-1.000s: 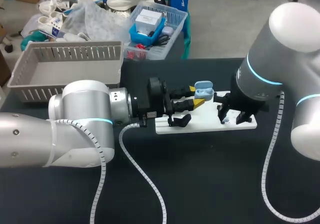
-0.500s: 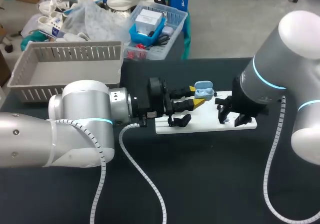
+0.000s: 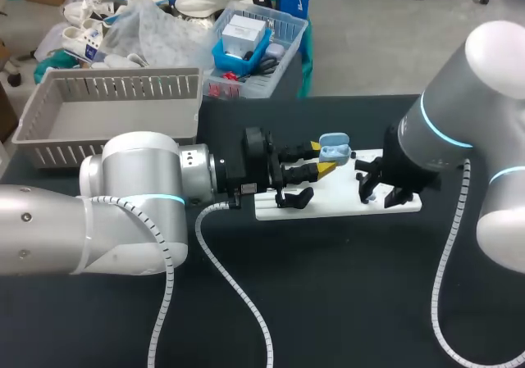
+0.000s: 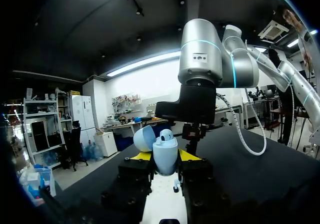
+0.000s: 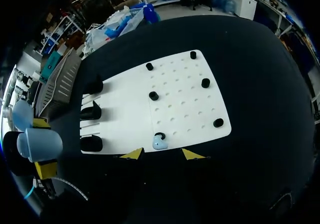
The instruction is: Pick up each earbud case from the left stands, insert the matching earbuds, close the lid, and place the case in the box.
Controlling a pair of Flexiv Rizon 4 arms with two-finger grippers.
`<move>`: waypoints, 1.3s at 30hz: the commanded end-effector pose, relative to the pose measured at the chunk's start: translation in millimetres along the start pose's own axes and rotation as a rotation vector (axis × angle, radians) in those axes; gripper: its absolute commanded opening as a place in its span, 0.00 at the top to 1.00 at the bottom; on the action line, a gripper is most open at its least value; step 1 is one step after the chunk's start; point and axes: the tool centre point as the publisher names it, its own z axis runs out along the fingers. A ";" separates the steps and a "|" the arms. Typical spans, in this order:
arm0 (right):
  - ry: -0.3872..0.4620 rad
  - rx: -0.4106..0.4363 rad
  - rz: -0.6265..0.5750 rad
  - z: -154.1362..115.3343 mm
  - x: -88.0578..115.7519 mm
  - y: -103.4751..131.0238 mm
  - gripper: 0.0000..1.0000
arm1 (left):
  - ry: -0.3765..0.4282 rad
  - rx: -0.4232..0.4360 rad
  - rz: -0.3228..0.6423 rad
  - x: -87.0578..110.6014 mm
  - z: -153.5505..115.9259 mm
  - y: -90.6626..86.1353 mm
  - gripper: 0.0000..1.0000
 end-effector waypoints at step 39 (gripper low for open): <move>0.017 -0.007 0.006 10.8 -6.4 3.1 0.68 | 0.000 -0.004 0.001 0.2 0.2 -0.6 1.00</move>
